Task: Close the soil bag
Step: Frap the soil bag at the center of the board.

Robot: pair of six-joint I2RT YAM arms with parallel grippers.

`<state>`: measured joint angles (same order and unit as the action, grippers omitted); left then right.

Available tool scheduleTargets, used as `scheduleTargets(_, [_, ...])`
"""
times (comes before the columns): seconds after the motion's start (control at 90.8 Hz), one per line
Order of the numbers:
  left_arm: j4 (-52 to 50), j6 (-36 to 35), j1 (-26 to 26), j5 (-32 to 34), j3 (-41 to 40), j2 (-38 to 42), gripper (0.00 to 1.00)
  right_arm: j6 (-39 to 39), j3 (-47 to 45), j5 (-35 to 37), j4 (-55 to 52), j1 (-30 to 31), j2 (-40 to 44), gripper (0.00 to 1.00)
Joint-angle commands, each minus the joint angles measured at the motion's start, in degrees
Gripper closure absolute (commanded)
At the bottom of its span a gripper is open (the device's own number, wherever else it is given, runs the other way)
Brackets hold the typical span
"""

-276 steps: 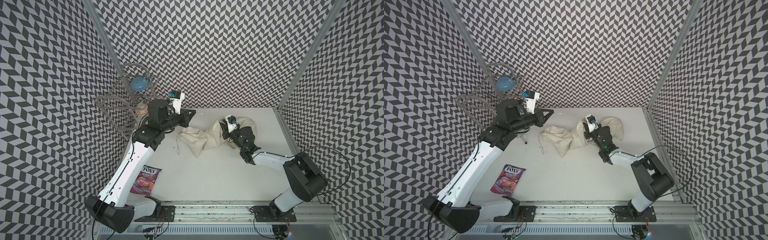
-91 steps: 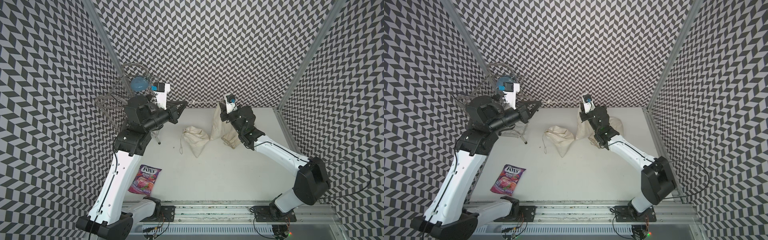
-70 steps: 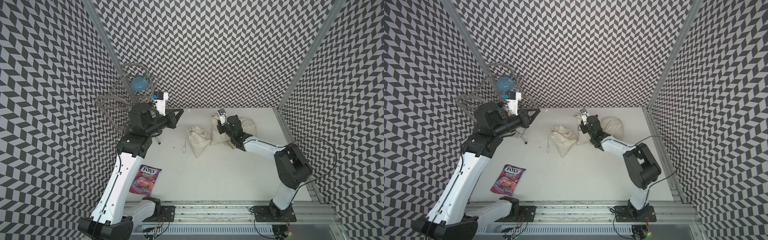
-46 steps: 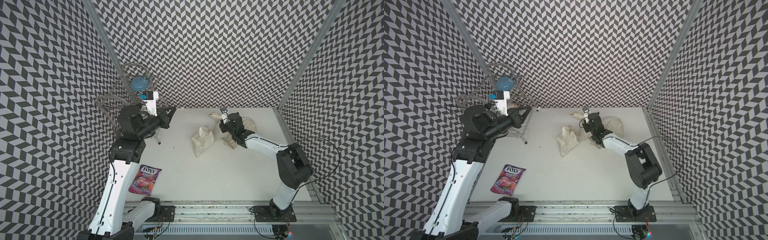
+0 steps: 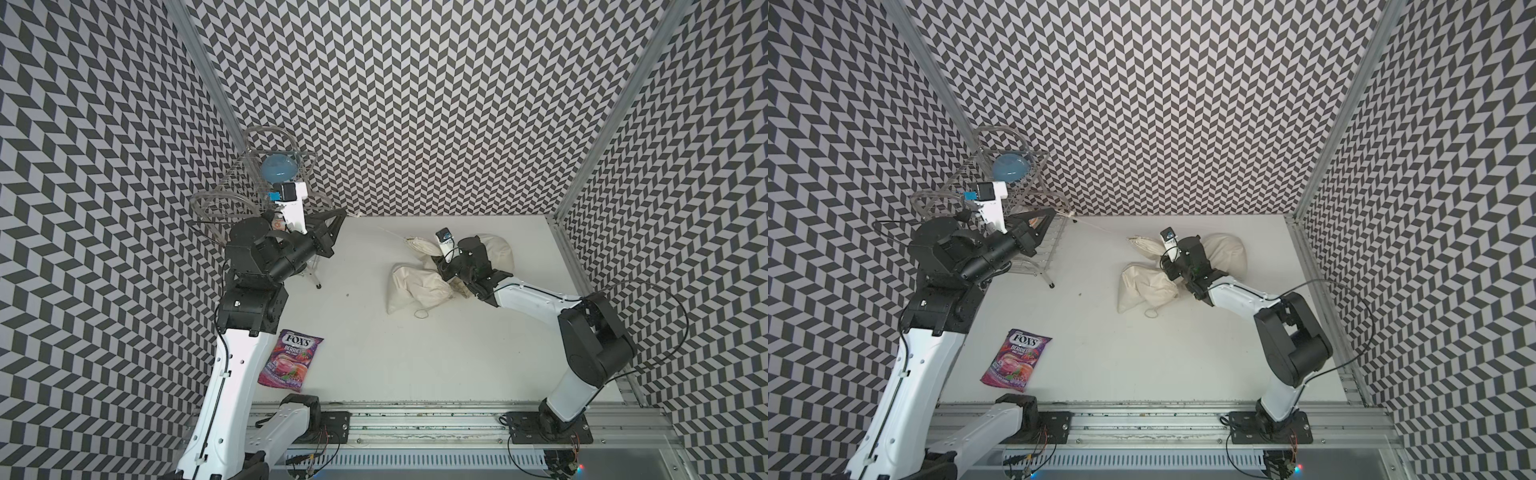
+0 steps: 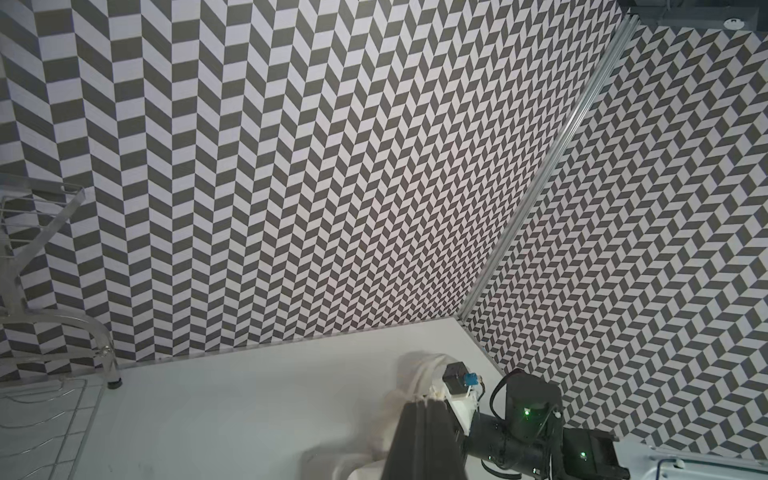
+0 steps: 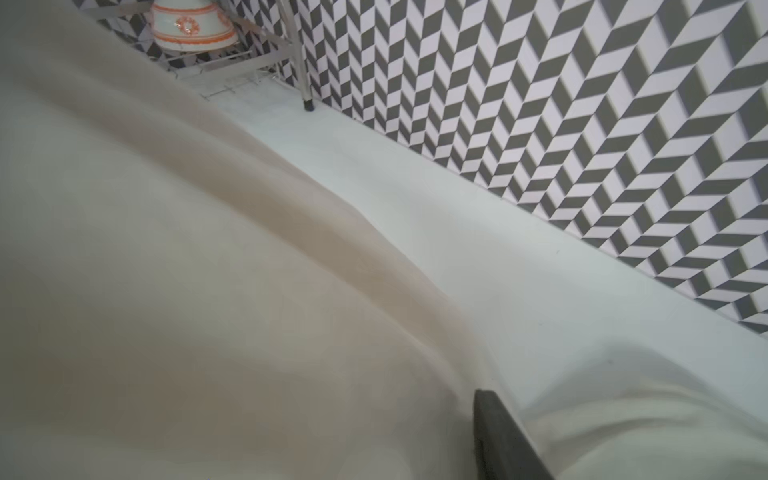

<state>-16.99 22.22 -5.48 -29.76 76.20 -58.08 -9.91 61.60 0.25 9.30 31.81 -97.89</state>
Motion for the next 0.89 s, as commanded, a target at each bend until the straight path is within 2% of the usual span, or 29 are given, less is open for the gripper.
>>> scheduleTargets(0.0, [7.2,0.9,0.6,-1.4,0.8,0.7,1.00,-2.4,1.4,-2.2,4.3,3.3,8.1,0.39])
scheduleTargets(0.099, [7.3,0.9,0.6,-1.6,1.3,0.9,1.00,-3.4,1.0,-4.0,6.6,6.1,11.9,0.30])
scheduleTargets(0.253, [7.0,0.9,0.6,-2.0,2.1,0.8,1.00,-5.3,0.8,-1.6,13.0,12.8,13.3,0.22])
scheduleTargets(0.485, [7.2,0.9,0.6,-2.1,2.3,0.6,1.00,-5.7,9.6,4.8,11.9,17.7,7.7,0.23])
scheduleTargets(0.529, [7.2,1.0,0.6,-2.1,2.3,0.6,1.00,-5.7,10.4,5.8,12.1,18.2,7.1,0.26])
scheduleTargets(0.65, [7.2,0.9,0.6,-2.1,2.5,0.4,1.00,-4.6,12.8,11.1,11.1,18.5,4.8,0.46])
scheduleTargets(0.782, [6.9,0.9,0.6,-1.7,2.8,0.4,1.00,-4.1,14.0,19.1,10.1,18.4,2.0,0.63])
scheduleTargets(0.881, [5.5,0.5,0.6,0.2,3.8,0.6,1.00,-5.6,13.6,23.2,9.3,17.7,-0.6,0.71])
